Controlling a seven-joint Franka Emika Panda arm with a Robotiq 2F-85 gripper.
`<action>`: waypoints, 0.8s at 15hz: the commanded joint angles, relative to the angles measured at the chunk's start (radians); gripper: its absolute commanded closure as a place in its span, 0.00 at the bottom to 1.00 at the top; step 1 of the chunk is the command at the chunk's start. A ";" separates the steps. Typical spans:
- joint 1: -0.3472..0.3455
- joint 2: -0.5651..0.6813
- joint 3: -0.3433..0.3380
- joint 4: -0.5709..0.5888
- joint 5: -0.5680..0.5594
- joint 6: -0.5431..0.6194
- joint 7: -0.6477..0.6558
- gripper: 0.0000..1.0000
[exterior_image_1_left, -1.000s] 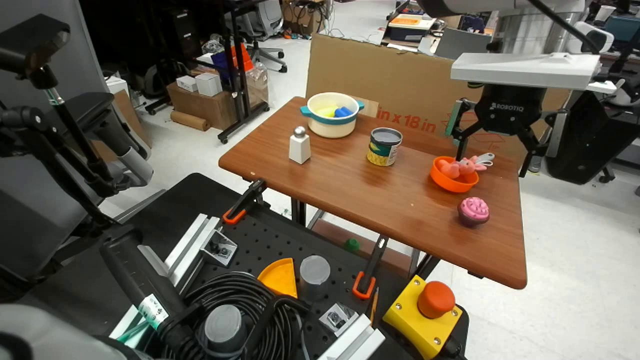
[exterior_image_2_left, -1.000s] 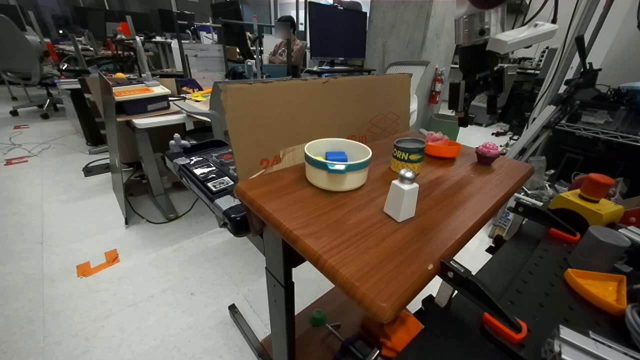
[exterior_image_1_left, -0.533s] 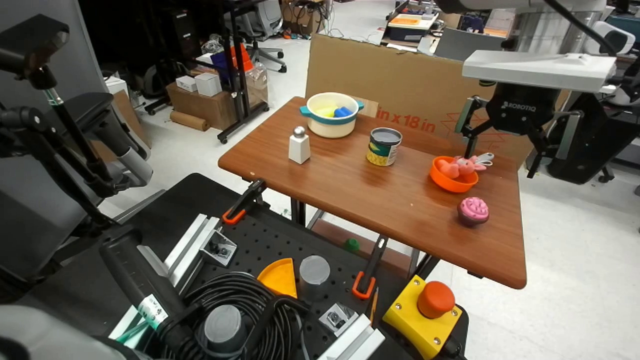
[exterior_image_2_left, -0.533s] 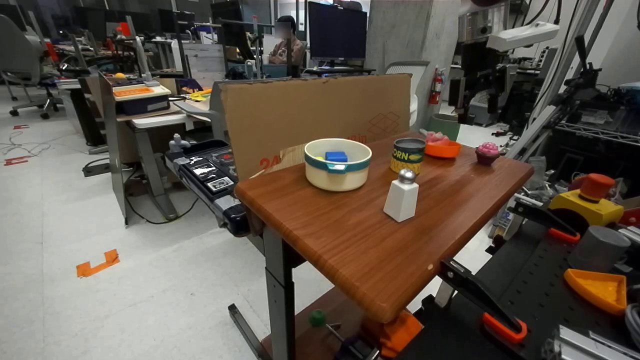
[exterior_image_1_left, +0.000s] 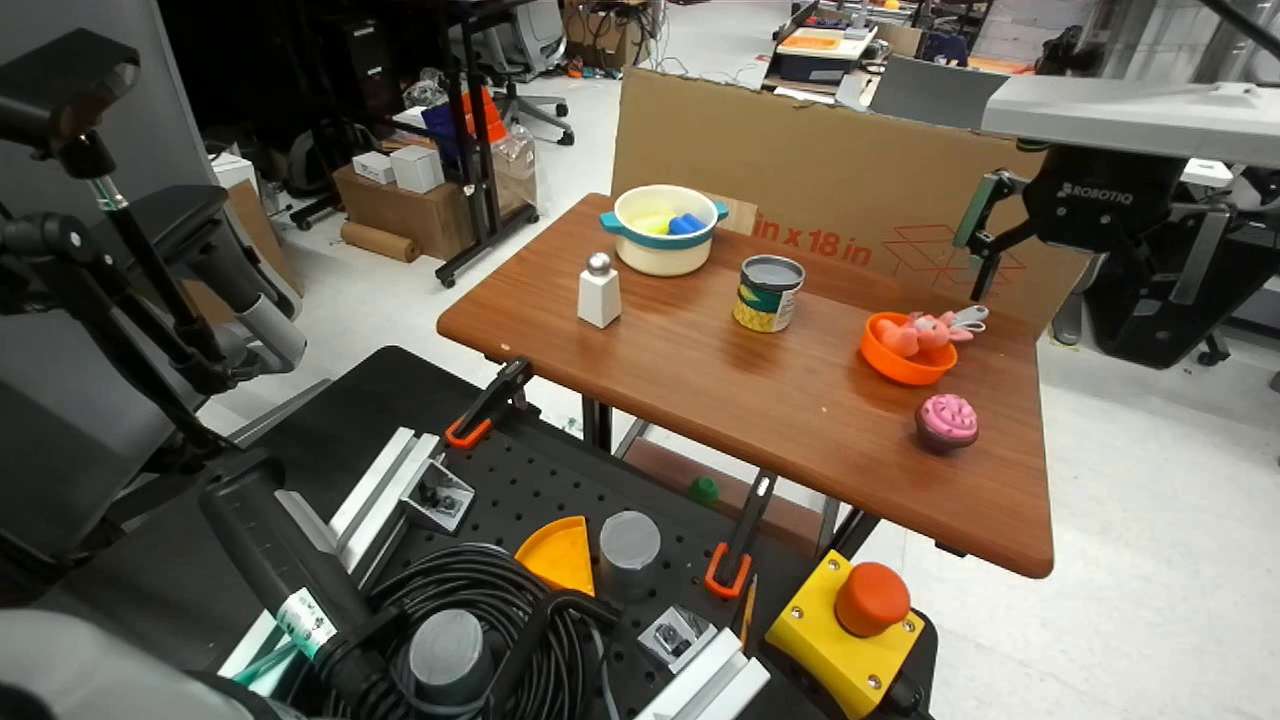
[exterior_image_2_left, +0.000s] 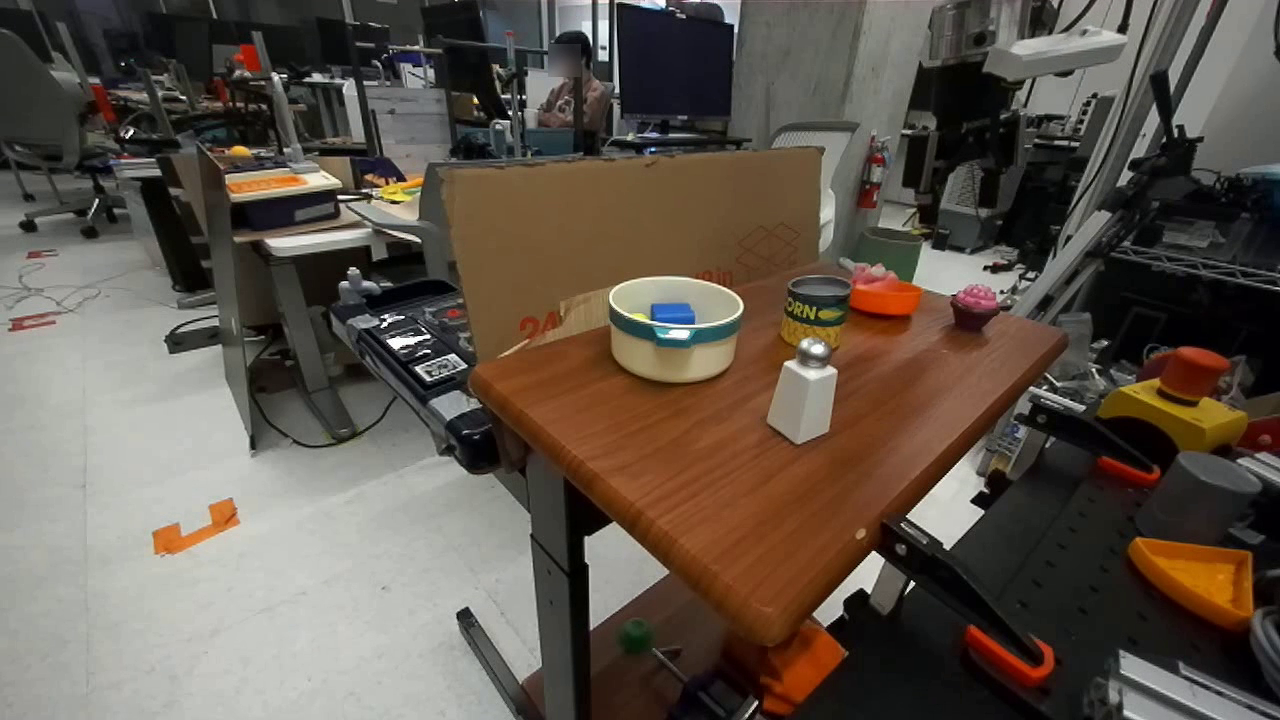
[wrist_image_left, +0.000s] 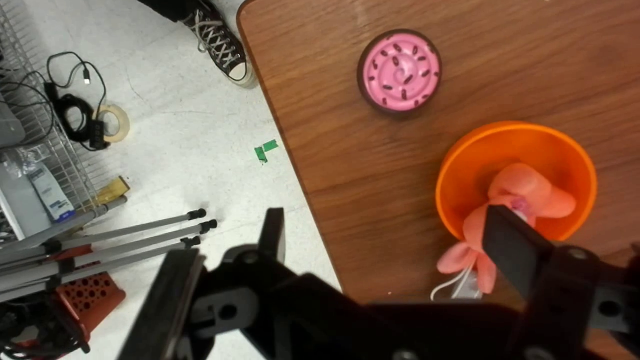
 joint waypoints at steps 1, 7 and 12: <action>-0.014 0.018 0.009 0.049 0.032 0.004 -0.076 0.00; -0.033 0.037 0.029 0.088 0.069 0.013 -0.195 0.00; -0.030 0.049 0.030 0.104 0.075 0.007 -0.234 0.00</action>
